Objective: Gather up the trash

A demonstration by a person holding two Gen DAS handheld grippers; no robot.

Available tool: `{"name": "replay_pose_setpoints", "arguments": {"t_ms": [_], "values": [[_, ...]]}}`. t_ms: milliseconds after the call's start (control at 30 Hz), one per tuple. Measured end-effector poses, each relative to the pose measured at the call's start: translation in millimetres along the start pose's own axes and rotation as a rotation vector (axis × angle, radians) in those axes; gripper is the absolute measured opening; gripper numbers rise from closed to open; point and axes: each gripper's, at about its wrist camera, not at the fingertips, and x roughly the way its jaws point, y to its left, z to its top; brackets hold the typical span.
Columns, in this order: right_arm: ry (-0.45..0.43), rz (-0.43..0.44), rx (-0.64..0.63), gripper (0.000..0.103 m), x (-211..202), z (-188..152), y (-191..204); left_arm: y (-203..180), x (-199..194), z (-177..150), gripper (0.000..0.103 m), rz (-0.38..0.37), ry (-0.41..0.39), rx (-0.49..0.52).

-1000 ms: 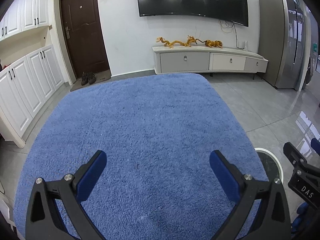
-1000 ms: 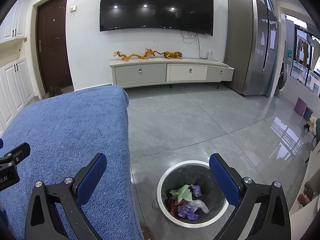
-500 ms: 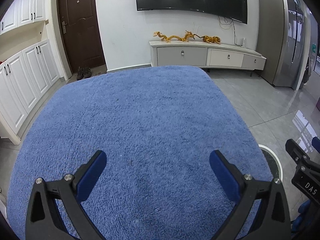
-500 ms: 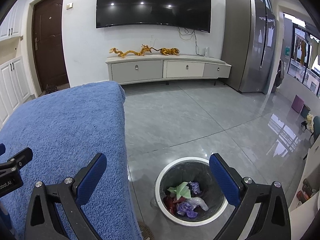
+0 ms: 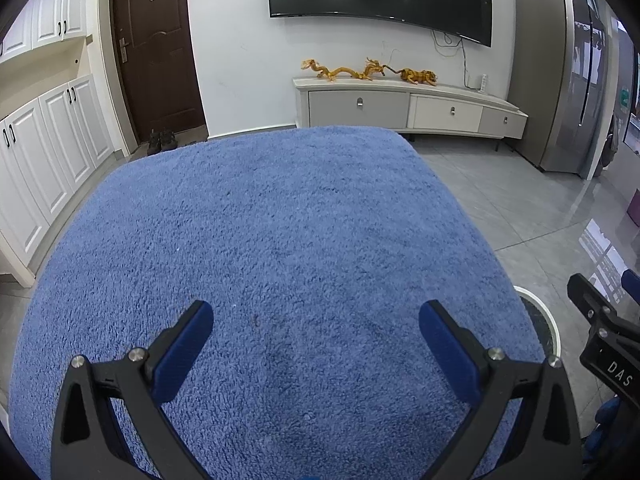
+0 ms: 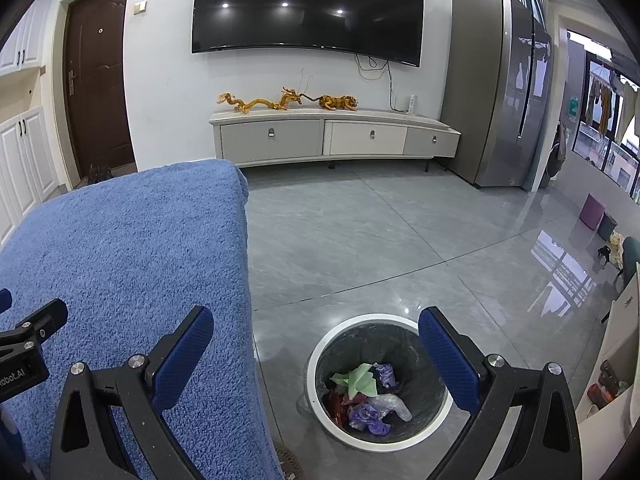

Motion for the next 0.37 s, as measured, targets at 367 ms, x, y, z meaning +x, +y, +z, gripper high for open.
{"name": "replay_pose_setpoints", "arguments": {"t_ms": [367], "values": [[-0.007,-0.008,-0.004,0.103,-6.1,0.5,-0.6,3.4,-6.4,0.8,0.103,-0.013,-0.002,-0.005]]}}
